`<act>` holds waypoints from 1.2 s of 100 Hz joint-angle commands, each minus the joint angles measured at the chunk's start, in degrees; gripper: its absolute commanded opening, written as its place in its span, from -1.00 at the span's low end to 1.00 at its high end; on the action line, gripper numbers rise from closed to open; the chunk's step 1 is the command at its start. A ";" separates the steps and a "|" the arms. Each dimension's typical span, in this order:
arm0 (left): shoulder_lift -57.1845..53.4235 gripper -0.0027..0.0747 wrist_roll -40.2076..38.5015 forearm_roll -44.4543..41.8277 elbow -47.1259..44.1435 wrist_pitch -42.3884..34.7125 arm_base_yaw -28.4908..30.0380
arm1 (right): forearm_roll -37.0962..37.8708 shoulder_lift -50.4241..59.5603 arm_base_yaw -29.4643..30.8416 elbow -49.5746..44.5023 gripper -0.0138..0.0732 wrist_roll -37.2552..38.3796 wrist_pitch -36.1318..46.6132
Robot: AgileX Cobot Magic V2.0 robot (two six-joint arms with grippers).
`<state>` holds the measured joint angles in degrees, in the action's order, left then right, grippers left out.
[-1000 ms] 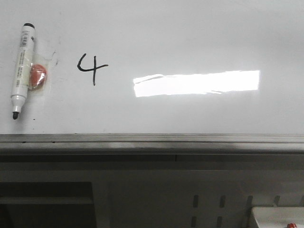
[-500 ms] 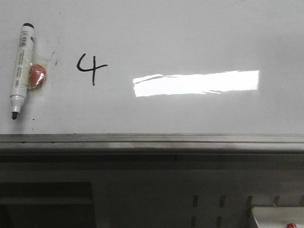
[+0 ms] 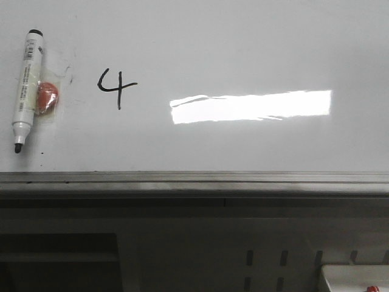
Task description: Write number 4 on whiteboard
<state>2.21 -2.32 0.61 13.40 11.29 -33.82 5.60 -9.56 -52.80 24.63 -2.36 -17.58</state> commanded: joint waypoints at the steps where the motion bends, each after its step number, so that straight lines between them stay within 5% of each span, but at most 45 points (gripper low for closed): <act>1: 0.63 -0.98 0.22 0.45 1.35 -4.26 -0.03 | 0.67 -0.39 0.35 1.38 -0.83 -0.02 4.78; 18: 0.63 -0.98 0.14 -0.12 1.35 -4.36 4.05 | 0.67 -0.39 0.35 1.38 -0.83 -0.02 4.78; 44: 0.59 -0.98 0.14 -0.12 -3.38 -4.14 26.57 | 0.67 -0.39 0.35 1.38 -0.83 -0.02 4.78; 56: -0.91 -0.98 0.14 -0.12 -6.97 -1.75 32.45 | 0.67 -0.39 0.35 1.38 -0.83 -0.02 4.78; 76: -3.93 -0.98 0.14 -1.38 -13.51 4.91 34.70 | 0.67 -0.39 0.35 1.38 -0.83 -0.02 4.78; 120: -3.93 -0.98 0.14 -1.38 -15.50 5.38 34.60 | 0.67 -0.39 0.35 1.38 -0.83 -0.02 4.68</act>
<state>-0.30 -2.20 -0.65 -0.25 19.45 0.79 5.60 -9.47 -52.80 24.63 -2.29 -17.36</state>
